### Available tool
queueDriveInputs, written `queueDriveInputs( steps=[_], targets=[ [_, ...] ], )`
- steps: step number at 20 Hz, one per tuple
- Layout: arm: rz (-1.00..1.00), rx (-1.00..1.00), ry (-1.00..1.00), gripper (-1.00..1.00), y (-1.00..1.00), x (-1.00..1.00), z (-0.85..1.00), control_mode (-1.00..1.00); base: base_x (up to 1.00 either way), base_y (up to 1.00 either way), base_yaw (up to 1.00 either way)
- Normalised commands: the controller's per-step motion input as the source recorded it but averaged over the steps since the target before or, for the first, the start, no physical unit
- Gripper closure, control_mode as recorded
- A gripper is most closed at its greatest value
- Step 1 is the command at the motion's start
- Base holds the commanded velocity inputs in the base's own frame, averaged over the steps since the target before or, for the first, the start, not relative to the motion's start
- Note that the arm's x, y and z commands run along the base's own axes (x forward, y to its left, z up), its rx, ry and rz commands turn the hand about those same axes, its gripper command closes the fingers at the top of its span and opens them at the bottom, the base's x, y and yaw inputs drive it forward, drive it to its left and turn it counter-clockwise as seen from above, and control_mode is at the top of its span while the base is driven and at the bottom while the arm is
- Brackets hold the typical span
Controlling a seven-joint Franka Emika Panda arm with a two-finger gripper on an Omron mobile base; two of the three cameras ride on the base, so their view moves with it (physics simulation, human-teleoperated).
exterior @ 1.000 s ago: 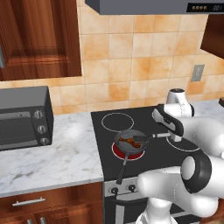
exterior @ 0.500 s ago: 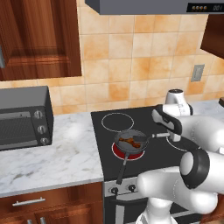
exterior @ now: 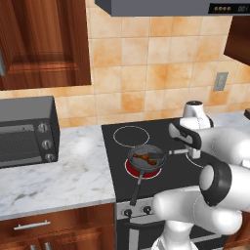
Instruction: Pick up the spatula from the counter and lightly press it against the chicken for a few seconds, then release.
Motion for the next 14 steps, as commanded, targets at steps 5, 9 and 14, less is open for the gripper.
queueDriveInputs(
  steps=[5,9,14],
  targets=[
    [0.00,-0.01,0.02,1.00,0.00,0.13,-0.07,-1.00,0.00,0.00,0.00],
    [0.00,0.00,0.01,1.00,0.00,0.12,-0.04,-1.00,0.00,0.00,0.00],
    [0.00,0.00,0.03,1.00,0.00,0.11,-0.10,-1.00,0.00,0.00,0.00]
  ],
)
